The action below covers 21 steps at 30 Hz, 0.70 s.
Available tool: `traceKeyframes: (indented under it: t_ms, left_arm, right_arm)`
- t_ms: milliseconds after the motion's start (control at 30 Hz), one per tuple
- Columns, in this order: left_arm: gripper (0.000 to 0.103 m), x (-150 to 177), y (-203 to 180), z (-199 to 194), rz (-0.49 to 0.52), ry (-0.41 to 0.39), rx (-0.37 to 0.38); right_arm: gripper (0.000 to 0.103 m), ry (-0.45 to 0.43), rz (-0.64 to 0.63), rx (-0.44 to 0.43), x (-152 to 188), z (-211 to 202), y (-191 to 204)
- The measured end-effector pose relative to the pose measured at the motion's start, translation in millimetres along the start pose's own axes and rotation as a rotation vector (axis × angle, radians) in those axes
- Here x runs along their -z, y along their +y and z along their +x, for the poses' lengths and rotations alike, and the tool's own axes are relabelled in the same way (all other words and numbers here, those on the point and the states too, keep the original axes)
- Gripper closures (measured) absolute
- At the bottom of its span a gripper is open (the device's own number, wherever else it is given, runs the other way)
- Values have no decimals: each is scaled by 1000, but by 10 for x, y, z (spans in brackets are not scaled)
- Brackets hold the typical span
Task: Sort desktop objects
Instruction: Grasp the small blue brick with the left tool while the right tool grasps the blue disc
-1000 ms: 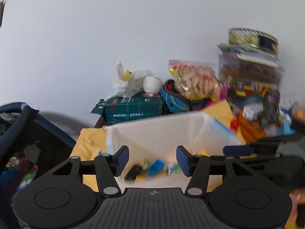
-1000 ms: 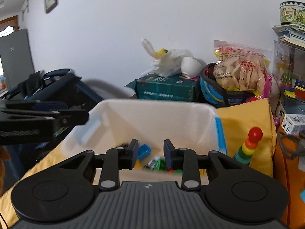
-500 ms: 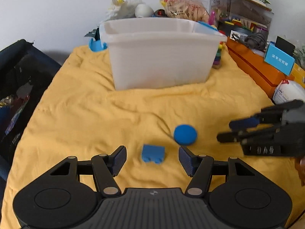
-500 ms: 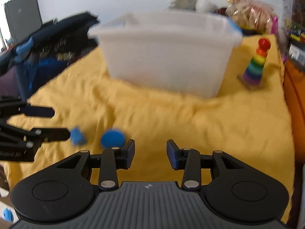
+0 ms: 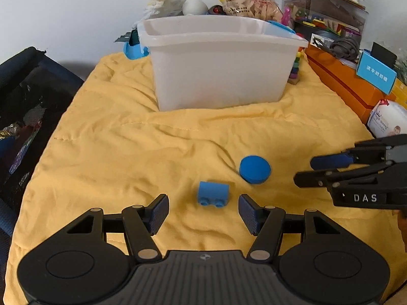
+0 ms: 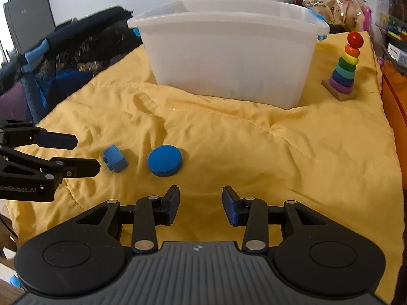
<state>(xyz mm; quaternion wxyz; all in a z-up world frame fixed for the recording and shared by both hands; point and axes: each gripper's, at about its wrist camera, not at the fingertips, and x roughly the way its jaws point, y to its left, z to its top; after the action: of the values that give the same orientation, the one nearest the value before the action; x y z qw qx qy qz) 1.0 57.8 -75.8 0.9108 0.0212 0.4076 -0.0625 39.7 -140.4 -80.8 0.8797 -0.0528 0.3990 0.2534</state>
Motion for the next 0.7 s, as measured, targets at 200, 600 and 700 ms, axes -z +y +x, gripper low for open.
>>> traceKeyframes:
  t_ms: [200, 600, 700]
  left_arm:
    - [39, 53, -18, -11, 17, 10, 19]
    - [39, -32, -47, 175, 23, 21, 27]
    - [39, -61, -77, 251, 32, 22, 28]
  right_arm:
    - [62, -5, -41, -33, -140, 117, 118]
    - [61, 42, -180, -49, -355, 534, 269]
    - [61, 33, -173, -25, -286, 339, 155]
